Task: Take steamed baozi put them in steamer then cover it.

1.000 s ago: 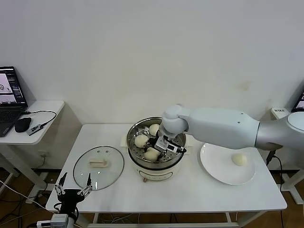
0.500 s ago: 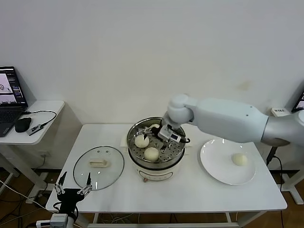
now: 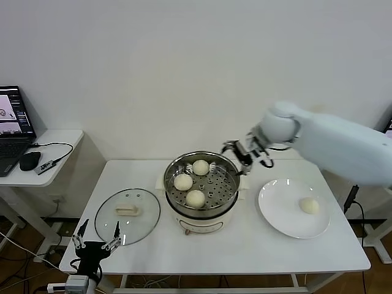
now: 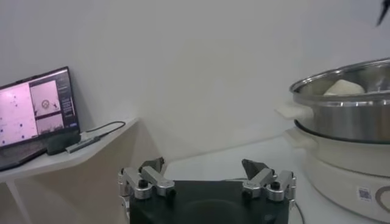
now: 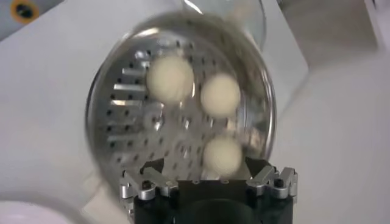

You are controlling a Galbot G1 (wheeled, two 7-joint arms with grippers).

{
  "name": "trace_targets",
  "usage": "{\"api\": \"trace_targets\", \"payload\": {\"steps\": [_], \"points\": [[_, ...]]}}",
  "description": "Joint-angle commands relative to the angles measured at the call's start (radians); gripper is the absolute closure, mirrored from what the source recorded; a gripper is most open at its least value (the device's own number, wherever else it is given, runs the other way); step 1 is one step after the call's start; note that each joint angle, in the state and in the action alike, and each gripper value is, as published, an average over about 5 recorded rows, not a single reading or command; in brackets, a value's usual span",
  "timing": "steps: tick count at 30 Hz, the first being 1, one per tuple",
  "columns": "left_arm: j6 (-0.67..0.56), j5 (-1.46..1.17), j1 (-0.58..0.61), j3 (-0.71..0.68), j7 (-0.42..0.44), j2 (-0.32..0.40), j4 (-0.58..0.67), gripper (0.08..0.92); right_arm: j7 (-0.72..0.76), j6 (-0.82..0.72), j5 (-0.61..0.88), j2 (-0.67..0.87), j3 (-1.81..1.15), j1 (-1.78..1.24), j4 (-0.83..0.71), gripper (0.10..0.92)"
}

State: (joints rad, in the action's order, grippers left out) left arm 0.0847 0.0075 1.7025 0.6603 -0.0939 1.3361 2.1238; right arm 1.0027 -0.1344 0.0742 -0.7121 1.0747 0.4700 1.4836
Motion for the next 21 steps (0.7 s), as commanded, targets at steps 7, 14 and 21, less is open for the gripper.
{"api": "trace_targets", "payload": {"steps": [7, 14, 21], "points": [[0.007, 0.0, -0.015, -0.036, 0.003, -0.03, -0.012, 0.177, 0.04, -0.113, -0.18, 0.37, -0.555, -0.652, -0.058, 0.203], [0.008, 0.001, -0.019, -0.043, 0.004, -0.031, -0.027, 0.177, 0.045, -0.066, -0.291, 0.316, -0.736, -0.85, -0.177, 0.203], [0.008, 0.004, -0.013, -0.044, 0.003, -0.026, -0.029, 0.177, 0.04, -0.014, -0.366, 0.218, -0.773, -0.851, -0.329, 0.203]]}}
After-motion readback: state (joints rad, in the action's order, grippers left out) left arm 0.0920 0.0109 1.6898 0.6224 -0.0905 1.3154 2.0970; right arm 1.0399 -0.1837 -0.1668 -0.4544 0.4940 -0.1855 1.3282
